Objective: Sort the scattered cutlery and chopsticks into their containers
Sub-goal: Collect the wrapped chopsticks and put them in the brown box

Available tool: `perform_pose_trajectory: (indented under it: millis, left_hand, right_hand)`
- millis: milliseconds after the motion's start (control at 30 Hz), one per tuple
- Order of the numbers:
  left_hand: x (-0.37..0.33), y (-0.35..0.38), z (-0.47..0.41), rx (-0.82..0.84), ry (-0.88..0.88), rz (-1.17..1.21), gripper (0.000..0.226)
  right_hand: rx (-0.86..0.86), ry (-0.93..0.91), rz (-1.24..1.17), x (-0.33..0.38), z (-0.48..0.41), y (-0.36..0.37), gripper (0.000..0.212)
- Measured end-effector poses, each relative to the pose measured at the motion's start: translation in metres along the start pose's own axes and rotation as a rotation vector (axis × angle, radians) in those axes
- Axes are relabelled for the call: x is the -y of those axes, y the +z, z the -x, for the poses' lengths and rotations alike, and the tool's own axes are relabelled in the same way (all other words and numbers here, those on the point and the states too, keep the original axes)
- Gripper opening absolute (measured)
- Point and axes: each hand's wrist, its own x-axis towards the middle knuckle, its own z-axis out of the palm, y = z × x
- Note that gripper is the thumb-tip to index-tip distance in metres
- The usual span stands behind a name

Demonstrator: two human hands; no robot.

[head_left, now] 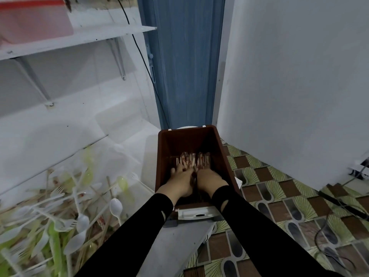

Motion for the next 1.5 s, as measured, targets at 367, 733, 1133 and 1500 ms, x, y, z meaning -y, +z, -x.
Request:
perform_pose_trajectory:
  millis: [367, 733, 1133, 1500]
  left_hand:
    - [0.011, -0.019, 0.040, -0.592, 0.316, 0.310, 0.029]
    - [0.168, -0.003, 0.124, -0.773, 0.156, 0.385, 0.017]
    - [0.265, 0.098, 0.216, -0.551, 0.056, 0.281, 0.038]
    - [0.305, 0.101, 0.227, -0.731, -0.102, 0.079, 0.023]
  right_hand:
    - [-0.421, -0.132, -0.257, 0.007, 0.034, -0.018, 0.027]
    - [-0.721, -0.701, -0.467, 0.120, 0.093, 0.031, 0.020]
    - [-0.238, -0.672, -0.261, 0.167, 0.104, 0.169, 0.017]
    - [-0.356, -0.648, -0.259, 0.122, 0.108, 0.179, 0.019]
